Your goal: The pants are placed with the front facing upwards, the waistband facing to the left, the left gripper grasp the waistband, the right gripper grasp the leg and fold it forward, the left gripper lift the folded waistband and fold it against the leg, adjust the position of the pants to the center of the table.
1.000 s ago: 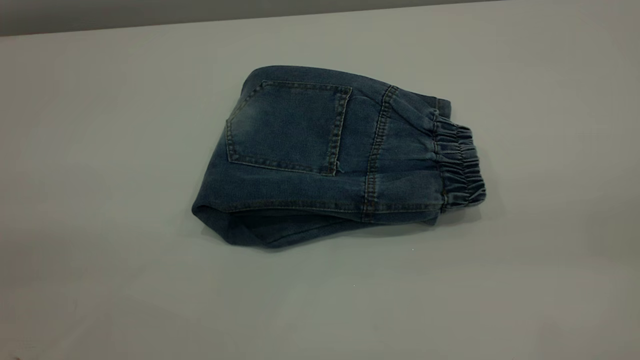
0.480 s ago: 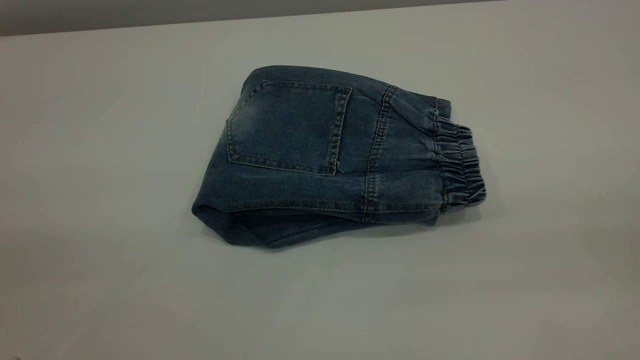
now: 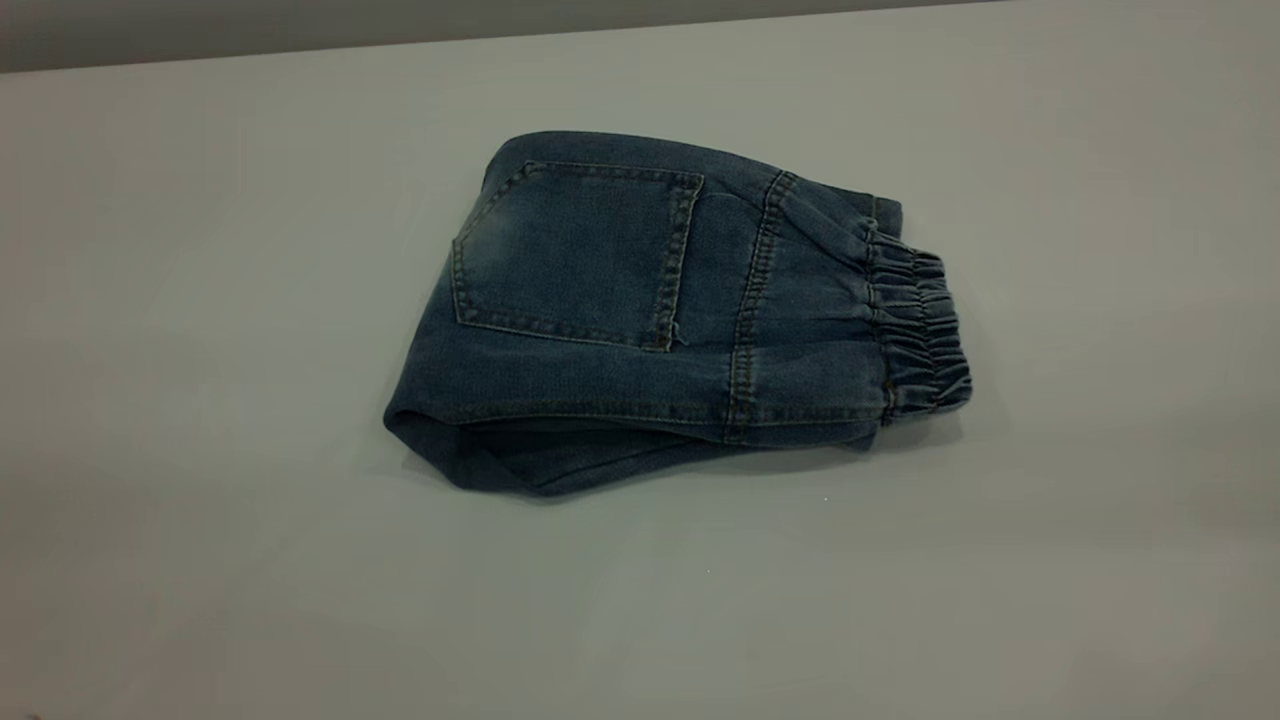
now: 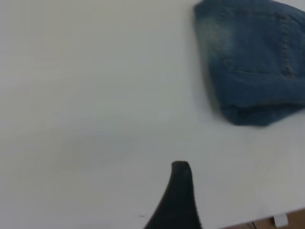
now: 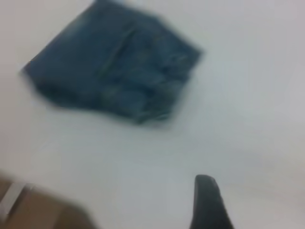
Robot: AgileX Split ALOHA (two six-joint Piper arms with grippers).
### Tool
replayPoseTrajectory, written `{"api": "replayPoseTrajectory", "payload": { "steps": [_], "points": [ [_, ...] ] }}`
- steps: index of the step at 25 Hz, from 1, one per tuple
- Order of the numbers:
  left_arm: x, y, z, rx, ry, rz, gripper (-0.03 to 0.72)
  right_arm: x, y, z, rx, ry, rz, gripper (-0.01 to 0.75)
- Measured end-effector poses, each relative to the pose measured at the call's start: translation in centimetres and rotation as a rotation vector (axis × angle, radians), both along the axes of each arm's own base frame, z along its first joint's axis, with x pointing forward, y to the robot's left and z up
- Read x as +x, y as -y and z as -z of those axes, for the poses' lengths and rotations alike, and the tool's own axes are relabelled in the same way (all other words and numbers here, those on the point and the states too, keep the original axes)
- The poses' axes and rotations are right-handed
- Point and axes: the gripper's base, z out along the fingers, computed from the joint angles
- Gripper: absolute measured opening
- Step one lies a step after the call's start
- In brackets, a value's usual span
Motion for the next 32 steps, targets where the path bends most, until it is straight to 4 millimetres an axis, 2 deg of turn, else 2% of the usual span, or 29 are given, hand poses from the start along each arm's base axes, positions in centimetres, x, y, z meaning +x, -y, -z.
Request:
{"api": "replayPoseTrajectory", "payload": {
  "steps": [3,6,16,32],
  "points": [
    [0.0,-0.1,0.0,-0.001,0.002,-0.067,0.590,-1.1,0.4,-0.1,0.017,0.078,0.114,0.360],
    [-0.4,-0.2,-0.1,-0.004,0.029,-0.081,0.590,-1.9,0.4,0.0,0.024,0.120,0.157,0.358],
    [-2.8,-0.3,-0.2,-0.017,0.184,-0.085,0.590,-1.8,0.4,-0.1,0.027,0.126,0.154,0.358],
    [-2.8,-0.3,-0.2,-0.018,0.185,-0.084,0.590,-1.8,0.4,-0.1,0.028,0.127,0.155,0.358]
  ]
}}
